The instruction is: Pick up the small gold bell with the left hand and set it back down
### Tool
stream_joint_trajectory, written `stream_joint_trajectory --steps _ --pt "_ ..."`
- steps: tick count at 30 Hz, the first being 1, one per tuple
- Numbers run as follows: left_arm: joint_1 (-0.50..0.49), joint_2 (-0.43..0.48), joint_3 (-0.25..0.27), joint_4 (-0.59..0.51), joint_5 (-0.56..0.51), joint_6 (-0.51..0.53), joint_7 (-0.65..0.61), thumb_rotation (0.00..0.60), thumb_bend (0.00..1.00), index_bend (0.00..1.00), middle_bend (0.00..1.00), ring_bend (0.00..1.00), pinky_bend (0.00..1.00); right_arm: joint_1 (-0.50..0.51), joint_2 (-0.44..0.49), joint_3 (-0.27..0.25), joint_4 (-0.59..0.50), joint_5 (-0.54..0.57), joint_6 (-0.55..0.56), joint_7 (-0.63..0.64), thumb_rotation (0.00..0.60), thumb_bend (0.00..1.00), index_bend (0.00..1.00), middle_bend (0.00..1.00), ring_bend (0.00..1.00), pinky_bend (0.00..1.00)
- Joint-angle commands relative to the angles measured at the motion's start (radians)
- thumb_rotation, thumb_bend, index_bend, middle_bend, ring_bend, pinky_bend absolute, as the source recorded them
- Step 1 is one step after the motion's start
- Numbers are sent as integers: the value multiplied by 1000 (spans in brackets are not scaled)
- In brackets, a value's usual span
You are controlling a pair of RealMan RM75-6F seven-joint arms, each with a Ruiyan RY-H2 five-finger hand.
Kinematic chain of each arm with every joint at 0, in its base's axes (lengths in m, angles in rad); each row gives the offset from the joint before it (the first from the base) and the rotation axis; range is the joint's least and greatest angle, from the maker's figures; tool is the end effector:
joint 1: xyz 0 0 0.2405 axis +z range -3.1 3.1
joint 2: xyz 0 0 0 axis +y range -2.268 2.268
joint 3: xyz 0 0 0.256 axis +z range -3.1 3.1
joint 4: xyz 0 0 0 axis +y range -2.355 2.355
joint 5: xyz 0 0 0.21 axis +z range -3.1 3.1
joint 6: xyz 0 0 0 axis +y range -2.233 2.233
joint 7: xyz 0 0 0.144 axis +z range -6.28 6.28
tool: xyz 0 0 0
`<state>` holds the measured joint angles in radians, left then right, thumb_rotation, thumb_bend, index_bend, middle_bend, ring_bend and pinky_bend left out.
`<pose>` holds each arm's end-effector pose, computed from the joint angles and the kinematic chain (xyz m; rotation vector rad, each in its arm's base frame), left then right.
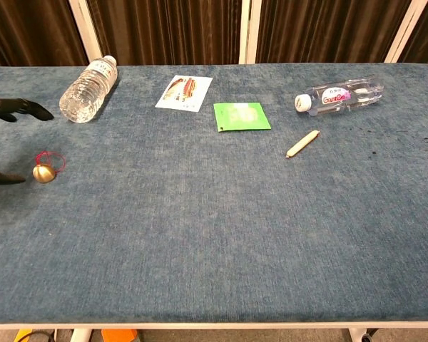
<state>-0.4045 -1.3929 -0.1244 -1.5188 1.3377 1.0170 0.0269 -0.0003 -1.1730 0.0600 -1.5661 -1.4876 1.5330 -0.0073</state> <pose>-0.2536 0.2755 0.0307 -1.6717 -1.2056 -0.9195 -0.3280 -0.1560 0.1544 1.2906 -0.9168 0.8713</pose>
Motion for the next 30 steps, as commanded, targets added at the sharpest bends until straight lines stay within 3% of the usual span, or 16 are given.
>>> stream_joint_trajectory --steps 1,7,17,30 --pt "-17 -19 -2 24 -19 -20 -6 600 174 190 142 51 127 1 -1 0 2 2 -3 1 600 146 0 0 0 0" --pt "-33 -24 2 43 -45 -43 -14 600 203 220 162 51 126 2 -3 -1 6 7 -10 2 600 149 0 0 0 0" --pt "-37 -25 16 37 -64 -27 20 600 259 415 204 51 127 3 -8 -1 11 10 -16 2 600 151 0 0 0 0" --pt "-52 -35 18 37 -97 -29 49 600 366 465 221 51 129 4 -12 -3 17 15 -23 4 600 151 0 0 0 0"
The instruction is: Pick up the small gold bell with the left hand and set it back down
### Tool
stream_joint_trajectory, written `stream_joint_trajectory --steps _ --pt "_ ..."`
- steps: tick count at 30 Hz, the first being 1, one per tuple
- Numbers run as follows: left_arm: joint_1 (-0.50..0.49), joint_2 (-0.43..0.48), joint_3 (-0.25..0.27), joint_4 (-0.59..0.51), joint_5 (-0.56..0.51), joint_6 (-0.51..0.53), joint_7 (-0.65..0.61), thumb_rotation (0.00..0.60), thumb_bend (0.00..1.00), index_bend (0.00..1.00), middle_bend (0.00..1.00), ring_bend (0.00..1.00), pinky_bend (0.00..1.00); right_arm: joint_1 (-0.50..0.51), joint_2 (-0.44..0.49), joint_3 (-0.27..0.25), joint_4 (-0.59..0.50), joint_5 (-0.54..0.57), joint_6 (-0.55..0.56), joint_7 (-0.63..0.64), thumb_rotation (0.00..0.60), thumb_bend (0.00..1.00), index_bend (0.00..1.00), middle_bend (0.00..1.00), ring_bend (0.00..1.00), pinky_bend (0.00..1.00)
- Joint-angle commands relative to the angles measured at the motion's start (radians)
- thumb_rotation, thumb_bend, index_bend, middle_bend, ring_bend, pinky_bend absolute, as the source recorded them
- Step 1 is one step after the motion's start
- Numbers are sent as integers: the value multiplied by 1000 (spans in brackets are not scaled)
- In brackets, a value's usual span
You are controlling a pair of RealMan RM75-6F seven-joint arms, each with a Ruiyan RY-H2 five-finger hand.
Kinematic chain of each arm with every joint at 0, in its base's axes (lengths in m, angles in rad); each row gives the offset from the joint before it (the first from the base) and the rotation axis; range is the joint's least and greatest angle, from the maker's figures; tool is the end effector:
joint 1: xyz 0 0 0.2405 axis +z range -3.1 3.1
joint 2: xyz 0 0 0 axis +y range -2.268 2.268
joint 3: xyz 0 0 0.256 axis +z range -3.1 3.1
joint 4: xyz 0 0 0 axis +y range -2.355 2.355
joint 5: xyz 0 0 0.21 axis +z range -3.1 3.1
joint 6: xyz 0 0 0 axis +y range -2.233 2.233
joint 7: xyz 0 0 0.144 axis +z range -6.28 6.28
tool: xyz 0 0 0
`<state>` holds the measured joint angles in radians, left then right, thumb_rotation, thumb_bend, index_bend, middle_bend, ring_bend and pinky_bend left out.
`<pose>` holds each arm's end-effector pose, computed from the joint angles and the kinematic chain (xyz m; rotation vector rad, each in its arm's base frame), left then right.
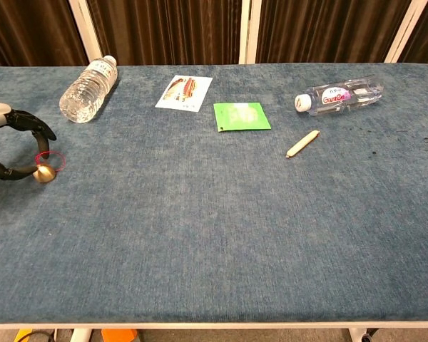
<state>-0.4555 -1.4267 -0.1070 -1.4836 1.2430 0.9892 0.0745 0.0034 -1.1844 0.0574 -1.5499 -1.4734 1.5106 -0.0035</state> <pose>-0.2559 0.2853 0.0184 -1.6743 -1.2215 -0.8526 -0.3328 -0.1565 0.1497 1.2932 -0.9386 0.8512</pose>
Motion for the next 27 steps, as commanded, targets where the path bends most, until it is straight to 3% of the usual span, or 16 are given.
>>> stream_joint_trajectory --steps 1,27 --pt "-2 -2 1 3 -6 -1 5 600 368 466 223 51 128 0 0 0 1 0 0 1 600 151 0 0 0 0" --pt "-13 -19 5 5 -45 20 52 600 398 515 251 59 132 0 -4 0 8 3 -4 5 600 154 0 0 0 0"
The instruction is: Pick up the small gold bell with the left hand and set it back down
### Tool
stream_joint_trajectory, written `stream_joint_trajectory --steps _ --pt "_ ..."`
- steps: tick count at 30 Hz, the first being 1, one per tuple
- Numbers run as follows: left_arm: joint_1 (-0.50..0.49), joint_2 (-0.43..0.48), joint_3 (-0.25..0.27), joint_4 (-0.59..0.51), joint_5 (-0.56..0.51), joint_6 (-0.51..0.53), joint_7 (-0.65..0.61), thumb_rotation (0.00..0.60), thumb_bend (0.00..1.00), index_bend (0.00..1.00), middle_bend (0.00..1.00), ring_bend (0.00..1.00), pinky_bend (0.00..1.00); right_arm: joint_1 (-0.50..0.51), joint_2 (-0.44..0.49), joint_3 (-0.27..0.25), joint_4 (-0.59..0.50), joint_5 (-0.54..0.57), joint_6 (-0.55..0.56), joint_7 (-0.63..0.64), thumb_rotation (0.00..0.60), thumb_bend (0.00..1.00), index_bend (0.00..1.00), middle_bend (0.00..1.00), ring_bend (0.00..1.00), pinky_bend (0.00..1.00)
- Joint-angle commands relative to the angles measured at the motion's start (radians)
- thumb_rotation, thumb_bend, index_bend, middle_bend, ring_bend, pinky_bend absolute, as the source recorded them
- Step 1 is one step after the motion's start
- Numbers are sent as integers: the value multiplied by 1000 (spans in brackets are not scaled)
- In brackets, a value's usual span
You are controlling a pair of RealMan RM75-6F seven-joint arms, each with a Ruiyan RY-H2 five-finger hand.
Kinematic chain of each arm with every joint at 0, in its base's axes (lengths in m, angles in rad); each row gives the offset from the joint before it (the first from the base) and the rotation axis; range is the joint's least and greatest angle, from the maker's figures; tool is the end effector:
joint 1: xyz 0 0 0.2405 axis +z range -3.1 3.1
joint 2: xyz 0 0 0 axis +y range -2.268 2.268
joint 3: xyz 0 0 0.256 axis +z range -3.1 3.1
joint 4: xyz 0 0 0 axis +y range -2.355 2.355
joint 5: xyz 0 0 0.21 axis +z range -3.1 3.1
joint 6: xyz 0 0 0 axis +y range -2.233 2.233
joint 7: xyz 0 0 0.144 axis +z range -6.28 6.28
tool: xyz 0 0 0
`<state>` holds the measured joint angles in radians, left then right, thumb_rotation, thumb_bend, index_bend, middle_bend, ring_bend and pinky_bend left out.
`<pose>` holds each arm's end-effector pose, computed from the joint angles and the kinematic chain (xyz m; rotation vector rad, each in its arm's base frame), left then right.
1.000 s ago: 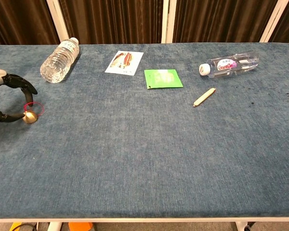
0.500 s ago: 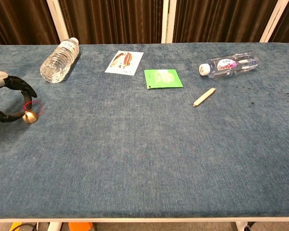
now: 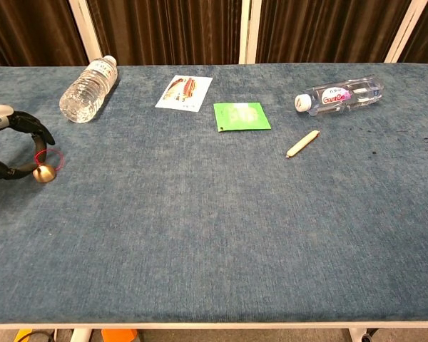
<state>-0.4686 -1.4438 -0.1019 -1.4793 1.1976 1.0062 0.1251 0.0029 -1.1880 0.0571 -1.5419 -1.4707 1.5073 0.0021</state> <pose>-0.2554 0.2877 0.0152 -1.6617 -1.2014 -0.8284 -0.3347 -0.1562 0.1489 1.2914 -0.9434 0.8482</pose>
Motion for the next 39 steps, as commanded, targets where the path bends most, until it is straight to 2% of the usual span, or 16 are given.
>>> stream_joint_trajectory --steps 1,27,30,34,39 --pt "0 -2 0 1 0 4 3 600 399 518 252 59 132 0 0 0 0 0 -1 -1 600 154 0 0 0 0" --pt "-2 -2 -4 -16 -11 29 17 600 419 621 285 76 141 0 -3 1 7 3 -3 5 600 157 0 0 0 0" --pt "5 23 -12 -47 2 59 17 600 420 622 288 78 143 0 0 2 3 2 0 3 600 158 0 0 0 0" --pt "29 94 -55 -116 -3 139 14 600 420 625 289 78 143 -1 4 3 -3 -3 6 1 600 157 0 0 0 0" --pt "57 125 -111 -137 -60 264 115 600 421 646 303 80 144 1 3 3 -5 -4 4 -2 600 157 0 0 0 0"
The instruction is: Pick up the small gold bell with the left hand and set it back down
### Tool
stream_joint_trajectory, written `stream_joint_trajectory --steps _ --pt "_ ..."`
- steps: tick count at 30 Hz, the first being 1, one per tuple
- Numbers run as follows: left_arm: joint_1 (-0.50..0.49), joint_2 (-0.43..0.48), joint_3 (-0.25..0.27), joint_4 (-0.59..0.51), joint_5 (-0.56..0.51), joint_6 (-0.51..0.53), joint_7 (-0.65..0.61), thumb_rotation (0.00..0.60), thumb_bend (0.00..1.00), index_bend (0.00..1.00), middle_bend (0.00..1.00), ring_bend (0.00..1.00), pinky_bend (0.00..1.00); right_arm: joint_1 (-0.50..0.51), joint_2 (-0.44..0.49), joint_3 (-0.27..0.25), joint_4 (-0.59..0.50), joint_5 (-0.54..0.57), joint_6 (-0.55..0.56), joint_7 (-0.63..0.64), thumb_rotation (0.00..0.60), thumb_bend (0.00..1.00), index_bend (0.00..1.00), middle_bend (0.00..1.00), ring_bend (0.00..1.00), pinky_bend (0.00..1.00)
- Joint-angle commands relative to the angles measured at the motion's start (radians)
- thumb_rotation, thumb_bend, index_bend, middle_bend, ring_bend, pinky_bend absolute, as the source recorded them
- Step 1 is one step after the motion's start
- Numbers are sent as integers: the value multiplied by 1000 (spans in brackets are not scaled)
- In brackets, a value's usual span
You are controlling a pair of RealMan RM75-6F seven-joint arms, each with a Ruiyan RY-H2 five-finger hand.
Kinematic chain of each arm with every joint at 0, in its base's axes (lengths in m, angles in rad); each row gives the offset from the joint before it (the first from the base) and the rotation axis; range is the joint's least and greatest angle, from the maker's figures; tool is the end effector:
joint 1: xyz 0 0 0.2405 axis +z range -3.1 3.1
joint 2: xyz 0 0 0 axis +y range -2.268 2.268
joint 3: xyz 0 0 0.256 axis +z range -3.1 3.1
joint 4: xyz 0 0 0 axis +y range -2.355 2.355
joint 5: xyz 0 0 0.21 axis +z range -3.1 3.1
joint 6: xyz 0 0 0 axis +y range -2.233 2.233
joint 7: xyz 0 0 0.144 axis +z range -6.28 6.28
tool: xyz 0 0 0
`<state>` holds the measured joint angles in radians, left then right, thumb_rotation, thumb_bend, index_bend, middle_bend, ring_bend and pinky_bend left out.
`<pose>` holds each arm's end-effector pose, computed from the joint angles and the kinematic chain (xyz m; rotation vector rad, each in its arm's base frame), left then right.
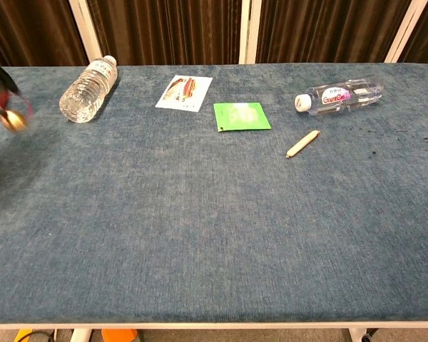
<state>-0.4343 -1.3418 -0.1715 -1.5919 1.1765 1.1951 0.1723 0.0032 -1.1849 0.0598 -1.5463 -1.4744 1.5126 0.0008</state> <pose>-0.2457 0.2979 0.0764 -1.4687 -1.0499 -0.9508 -0.3331 -0.1569 0.1504 1.2907 -0.9358 0.8552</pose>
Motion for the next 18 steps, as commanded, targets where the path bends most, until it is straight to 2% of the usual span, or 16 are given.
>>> stream_joint_trajectory --steps 1,3,4,5,7,10,11,12,13,14,15,16,18 --pt "29 25 -50 -68 -54 62 16 600 421 652 309 86 151 2 -1 0 -2 -1 -2 -3 600 157 0 0 0 0" --pt "32 65 -47 -154 -68 -47 -148 600 424 659 319 101 169 4 -2 0 -3 -1 -5 -6 600 157 0 0 0 0" --pt "24 91 -29 -148 -48 -80 -143 600 426 658 322 105 176 5 -2 1 -5 -1 -6 -8 600 157 0 0 0 0" --pt "17 83 -9 -101 -20 -52 -48 600 427 657 323 106 174 6 -2 1 -7 -2 -6 -10 600 157 0 0 0 0" --pt "15 7 6 -5 -6 50 150 600 424 658 323 106 168 6 -1 0 -10 -4 -4 -12 600 157 0 0 0 0" --pt "22 -57 -10 37 -69 108 256 600 420 662 325 106 163 2 3 0 -12 0 -2 -15 600 158 0 0 0 0" --pt "24 -62 -17 17 -89 94 235 600 418 663 325 106 163 2 5 1 -12 3 -2 -14 600 158 0 0 0 0" --pt "29 -51 -33 -46 -124 40 135 600 418 663 325 106 164 2 6 1 -12 5 -4 -14 600 158 0 0 0 0" --pt "32 -4 -55 -139 -159 -68 -29 600 422 659 325 106 167 2 6 2 -12 8 -6 -13 600 158 0 0 0 0" --pt "29 35 -57 -161 -139 -112 -77 600 426 656 324 106 168 3 6 2 -12 9 -8 -13 600 158 0 0 0 0" --pt "21 52 -43 -139 -86 -104 -44 600 431 654 324 106 169 5 5 2 -12 9 -10 -12 600 158 0 0 0 0" --pt "16 38 -26 -86 -26 -45 47 600 434 656 323 106 168 6 2 1 -12 7 -12 -12 600 158 0 0 0 0" --pt "24 -12 -42 -58 -34 30 90 600 430 662 323 106 164 8 -1 -1 -12 1 -13 -13 600 158 0 0 0 0"
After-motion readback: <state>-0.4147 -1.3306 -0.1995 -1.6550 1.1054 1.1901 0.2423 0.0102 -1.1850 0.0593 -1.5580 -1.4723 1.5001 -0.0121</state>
